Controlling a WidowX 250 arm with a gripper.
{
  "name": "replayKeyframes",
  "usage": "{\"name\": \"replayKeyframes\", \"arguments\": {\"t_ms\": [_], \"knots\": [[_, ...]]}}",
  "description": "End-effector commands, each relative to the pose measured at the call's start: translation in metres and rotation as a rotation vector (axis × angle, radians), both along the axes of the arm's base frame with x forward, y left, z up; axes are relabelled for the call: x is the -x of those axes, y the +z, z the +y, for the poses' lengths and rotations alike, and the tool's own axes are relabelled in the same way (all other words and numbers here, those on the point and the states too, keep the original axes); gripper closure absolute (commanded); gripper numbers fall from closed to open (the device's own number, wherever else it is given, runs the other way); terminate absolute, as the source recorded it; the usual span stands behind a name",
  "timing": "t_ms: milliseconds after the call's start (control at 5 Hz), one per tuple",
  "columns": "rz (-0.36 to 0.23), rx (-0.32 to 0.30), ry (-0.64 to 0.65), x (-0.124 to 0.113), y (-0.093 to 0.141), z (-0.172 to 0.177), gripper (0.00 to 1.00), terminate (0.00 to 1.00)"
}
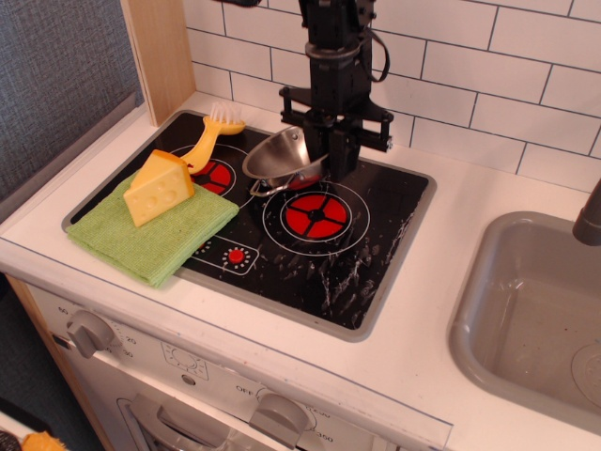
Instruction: Move the bowl to upper middle of cooktop
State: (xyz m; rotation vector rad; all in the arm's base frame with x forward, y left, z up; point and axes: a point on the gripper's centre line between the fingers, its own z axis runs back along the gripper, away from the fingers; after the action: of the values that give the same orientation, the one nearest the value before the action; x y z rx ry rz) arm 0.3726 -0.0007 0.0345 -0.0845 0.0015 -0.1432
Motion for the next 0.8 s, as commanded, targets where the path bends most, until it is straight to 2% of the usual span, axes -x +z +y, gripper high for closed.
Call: {"name": "replayKeyframes", "arguments": {"t_ms": [0, 200, 600], "knots": [[-0.157, -0.014, -0.06, 0.013, 0.048, -0.013, 0.0, 0.0], [-0.181, -0.059, -0.056, 0.029, 0.064, -0.017, 0.0, 0.0], [-0.159, -0.089, 0.031, 0.051, 0.067, -0.018, 0.0, 0.0]]}}
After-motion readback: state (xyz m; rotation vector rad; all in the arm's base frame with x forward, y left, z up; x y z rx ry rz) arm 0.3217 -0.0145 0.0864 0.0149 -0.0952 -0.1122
